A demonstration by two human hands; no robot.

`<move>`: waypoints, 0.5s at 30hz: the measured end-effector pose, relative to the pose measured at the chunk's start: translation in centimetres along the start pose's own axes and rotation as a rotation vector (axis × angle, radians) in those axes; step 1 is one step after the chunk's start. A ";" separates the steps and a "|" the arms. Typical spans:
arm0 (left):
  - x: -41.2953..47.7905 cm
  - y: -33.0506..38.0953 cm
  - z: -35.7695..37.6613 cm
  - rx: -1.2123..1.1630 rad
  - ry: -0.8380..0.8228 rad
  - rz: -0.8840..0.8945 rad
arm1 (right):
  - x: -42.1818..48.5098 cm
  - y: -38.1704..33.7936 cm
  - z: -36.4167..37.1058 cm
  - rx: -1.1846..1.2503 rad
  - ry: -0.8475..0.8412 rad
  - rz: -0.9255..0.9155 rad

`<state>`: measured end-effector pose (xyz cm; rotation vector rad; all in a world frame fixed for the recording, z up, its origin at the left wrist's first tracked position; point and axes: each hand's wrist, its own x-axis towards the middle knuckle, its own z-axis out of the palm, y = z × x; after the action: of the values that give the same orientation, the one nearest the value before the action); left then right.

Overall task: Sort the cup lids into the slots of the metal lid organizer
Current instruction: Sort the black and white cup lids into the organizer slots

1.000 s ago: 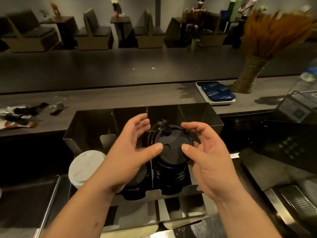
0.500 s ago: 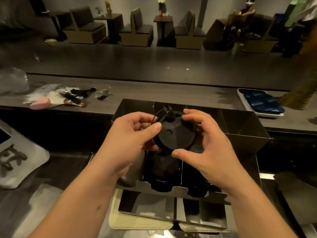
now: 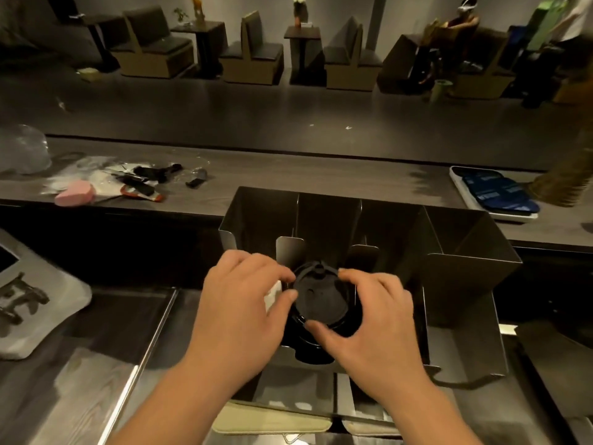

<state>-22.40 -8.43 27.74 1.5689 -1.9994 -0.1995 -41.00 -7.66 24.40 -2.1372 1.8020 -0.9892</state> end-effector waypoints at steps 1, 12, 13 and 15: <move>-0.2 -0.6 0.5 0.053 -0.031 0.032 | -0.2 0.1 0.6 -0.035 -0.007 0.004; -0.1 -3.1 2.4 0.269 -0.267 0.256 | -0.2 0.7 1.3 -0.242 -0.148 0.058; 0.0 -3.1 2.3 0.280 -0.271 0.263 | -0.1 0.6 1.1 -0.257 -0.160 0.065; 0.2 -2.9 2.4 0.327 -0.285 0.271 | 0.0 0.4 0.9 -0.300 -0.203 0.087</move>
<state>-21.24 -9.99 24.53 1.5017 -2.5491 0.0147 -40.78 -8.00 23.56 -2.2039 2.0242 -0.4853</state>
